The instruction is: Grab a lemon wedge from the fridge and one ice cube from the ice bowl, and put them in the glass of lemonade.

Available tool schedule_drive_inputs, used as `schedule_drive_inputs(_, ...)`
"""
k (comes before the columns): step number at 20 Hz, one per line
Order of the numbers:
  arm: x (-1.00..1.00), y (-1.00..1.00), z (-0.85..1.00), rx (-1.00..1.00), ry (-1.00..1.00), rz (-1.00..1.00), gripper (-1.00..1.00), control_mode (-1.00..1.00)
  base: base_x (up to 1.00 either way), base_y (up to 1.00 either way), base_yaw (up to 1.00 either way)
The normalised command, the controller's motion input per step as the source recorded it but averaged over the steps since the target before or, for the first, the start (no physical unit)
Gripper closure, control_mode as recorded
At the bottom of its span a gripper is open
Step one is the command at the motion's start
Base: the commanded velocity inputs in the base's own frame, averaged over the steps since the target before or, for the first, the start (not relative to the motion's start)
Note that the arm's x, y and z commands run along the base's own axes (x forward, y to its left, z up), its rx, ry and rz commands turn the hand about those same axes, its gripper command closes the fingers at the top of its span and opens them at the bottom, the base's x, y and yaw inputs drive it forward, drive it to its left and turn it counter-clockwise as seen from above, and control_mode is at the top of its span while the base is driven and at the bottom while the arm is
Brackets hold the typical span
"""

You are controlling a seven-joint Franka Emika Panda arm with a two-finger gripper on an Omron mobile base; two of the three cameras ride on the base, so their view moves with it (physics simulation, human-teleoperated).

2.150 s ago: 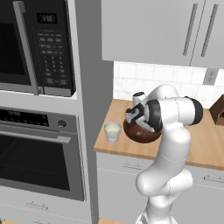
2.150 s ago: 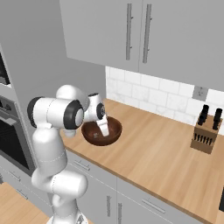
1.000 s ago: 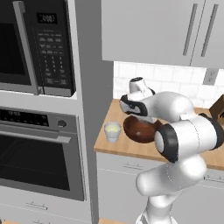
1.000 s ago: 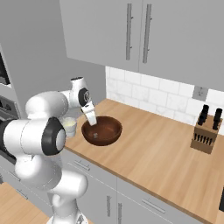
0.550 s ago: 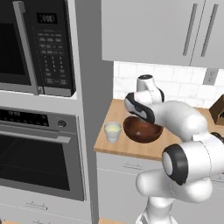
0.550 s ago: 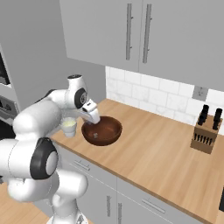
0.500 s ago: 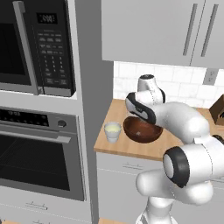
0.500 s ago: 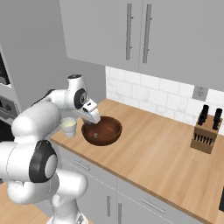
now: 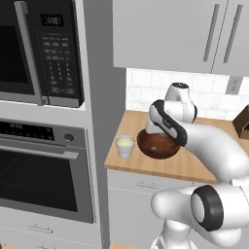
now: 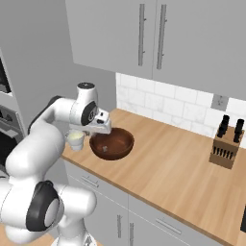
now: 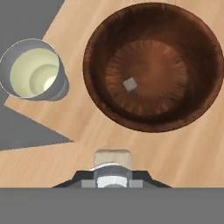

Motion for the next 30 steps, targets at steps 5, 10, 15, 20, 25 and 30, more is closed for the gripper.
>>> schedule_drive_inputs(5,-0.03,0.35,0.15,0.05,0.0,0.46,1.0,-1.0,0.0,0.0,0.0)
schedule_drive_inputs(10,-0.09,0.39,0.08,0.03,0.0,0.41,1.0,-1.0,0.0,0.0,0.0)
schedule_drive_inputs(15,-0.04,0.33,0.0,0.02,0.0,0.28,1.0,-1.0,0.0,0.0,0.0)
schedule_drive_inputs(20,0.0,0.35,0.0,0.01,0.0,0.04,1.0,-1.0,0.0,0.0,0.0)
schedule_drive_inputs(25,-0.07,0.19,0.0,0.05,-0.04,-0.05,1.0,-1.0,0.0,0.0,0.0)
schedule_drive_inputs(30,-0.13,0.0,0.0,0.16,-0.04,-0.17,1.0,-1.0,0.0,0.0,0.0)
